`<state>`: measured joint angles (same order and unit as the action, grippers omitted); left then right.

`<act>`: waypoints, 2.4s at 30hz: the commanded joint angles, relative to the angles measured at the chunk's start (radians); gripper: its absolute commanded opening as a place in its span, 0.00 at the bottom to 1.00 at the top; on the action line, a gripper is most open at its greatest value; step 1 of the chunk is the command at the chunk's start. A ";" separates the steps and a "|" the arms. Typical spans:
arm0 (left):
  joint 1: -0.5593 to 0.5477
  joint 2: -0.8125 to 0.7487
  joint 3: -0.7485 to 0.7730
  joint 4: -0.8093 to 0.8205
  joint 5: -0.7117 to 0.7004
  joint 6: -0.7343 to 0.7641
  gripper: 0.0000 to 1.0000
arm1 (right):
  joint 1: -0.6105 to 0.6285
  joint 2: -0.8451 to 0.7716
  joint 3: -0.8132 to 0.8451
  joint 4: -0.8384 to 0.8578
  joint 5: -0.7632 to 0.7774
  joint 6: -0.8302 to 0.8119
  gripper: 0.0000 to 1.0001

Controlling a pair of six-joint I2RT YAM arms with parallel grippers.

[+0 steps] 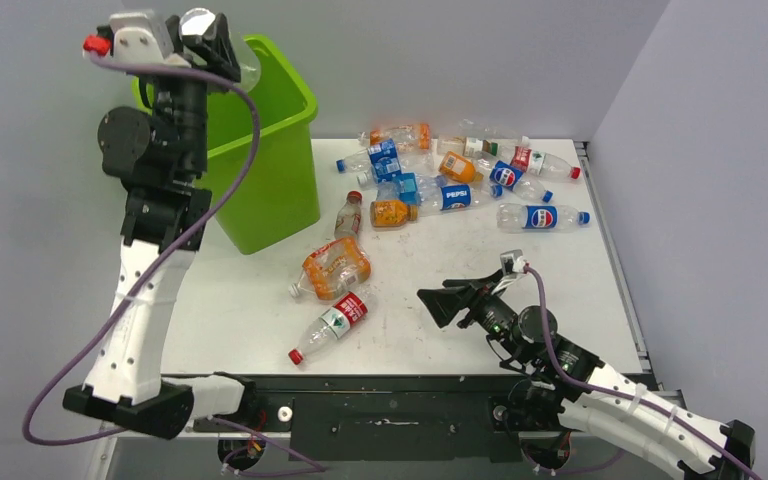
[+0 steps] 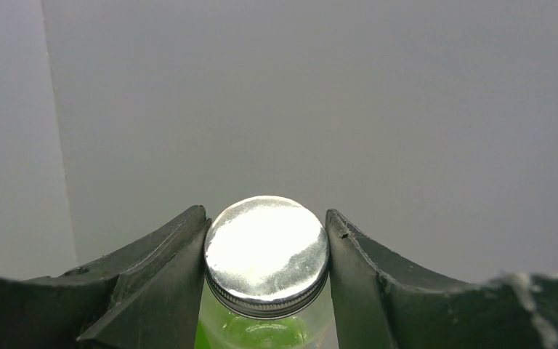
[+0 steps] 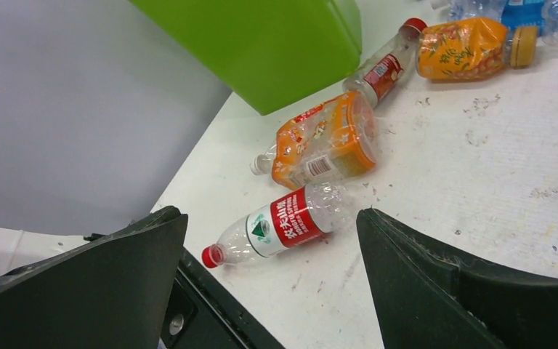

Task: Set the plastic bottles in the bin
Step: Place the plastic bottle in the trash bin, then pick up the plastic bottle from the corner of the board.

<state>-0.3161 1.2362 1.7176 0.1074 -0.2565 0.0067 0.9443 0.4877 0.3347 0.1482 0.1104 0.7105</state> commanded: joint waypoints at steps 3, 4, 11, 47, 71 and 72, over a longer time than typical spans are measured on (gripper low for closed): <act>0.095 0.236 0.217 -0.081 -0.005 -0.035 0.00 | 0.007 0.077 0.055 -0.047 0.053 -0.017 0.90; 0.101 0.267 0.236 -0.083 -0.001 -0.034 0.00 | 0.007 0.088 0.060 -0.058 0.050 -0.022 0.90; 0.101 0.425 0.352 -0.134 0.089 -0.058 0.40 | 0.006 0.098 0.058 -0.085 0.038 -0.069 0.90; -0.469 -0.691 -0.916 -0.528 -0.172 -0.383 0.96 | -0.013 0.570 0.205 -0.070 0.180 0.013 0.90; -0.475 -0.882 -1.135 -0.393 -0.070 -0.482 0.96 | -0.330 1.136 0.511 0.142 -0.086 0.064 0.98; -0.475 -0.879 -1.134 -0.393 -0.073 -0.483 0.96 | -0.319 1.142 0.510 0.143 -0.093 0.069 0.98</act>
<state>-0.7849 0.3607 0.5686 -0.3321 -0.3294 -0.4644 0.6086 1.6016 0.8040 0.2291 0.0753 0.7536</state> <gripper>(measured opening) 0.962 0.976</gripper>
